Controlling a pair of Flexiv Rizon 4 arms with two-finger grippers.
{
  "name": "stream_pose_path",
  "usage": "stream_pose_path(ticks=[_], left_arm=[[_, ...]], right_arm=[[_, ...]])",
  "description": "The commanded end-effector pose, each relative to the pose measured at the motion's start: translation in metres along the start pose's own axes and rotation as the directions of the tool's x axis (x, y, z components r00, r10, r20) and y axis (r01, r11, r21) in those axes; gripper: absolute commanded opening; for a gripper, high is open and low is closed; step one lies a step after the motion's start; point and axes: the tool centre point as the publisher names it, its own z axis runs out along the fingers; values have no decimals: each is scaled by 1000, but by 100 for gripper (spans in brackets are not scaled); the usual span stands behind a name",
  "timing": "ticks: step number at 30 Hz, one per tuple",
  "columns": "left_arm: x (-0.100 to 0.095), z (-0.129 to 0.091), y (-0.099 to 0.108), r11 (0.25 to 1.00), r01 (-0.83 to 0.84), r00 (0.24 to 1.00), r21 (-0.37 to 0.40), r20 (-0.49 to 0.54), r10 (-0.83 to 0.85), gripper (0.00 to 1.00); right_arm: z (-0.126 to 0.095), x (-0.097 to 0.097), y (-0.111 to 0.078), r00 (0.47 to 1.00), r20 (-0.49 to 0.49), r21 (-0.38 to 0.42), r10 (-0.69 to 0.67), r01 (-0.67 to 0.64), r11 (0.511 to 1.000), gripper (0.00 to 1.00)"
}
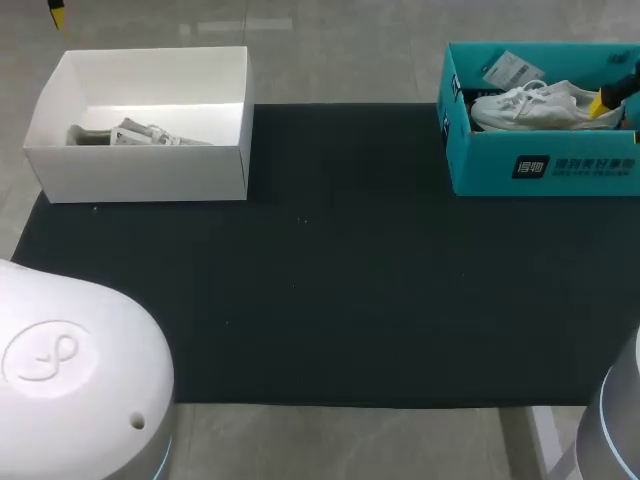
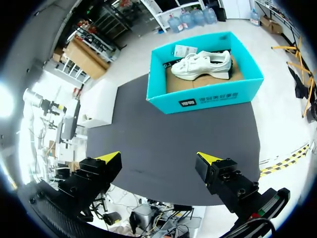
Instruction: Take the shoe out of the shoebox, open the shoe tongue, remove and reinsert the insole, then place the shoe into the shoebox
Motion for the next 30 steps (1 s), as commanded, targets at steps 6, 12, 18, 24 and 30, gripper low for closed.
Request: stream_pose_path(ticks=[6, 12, 18, 24, 30], left_arm=[[0, 0, -2, 1000, 0, 1000, -4, -2, 0, 100], [0, 0, -2, 1000, 0, 1000, -4, -2, 0, 100], [0, 0, -2, 1000, 0, 1000, -4, -2, 0, 100], [0, 0, -2, 1000, 0, 1000, -4, -2, 0, 100], [0, 0, -2, 1000, 0, 1000, -4, -2, 0, 100]], right_arm=[[-5, -22, 50, 986, 157, 27, 50, -55, 998, 100], [-6, -25, 53, 985, 164, 45, 55, -63, 997, 100], [-6, -25, 53, 985, 164, 45, 55, -63, 997, 100], [-6, -25, 53, 985, 164, 45, 55, -63, 997, 100], [0, -31, 69, 985, 155, 30, 72, -77, 997, 100]])
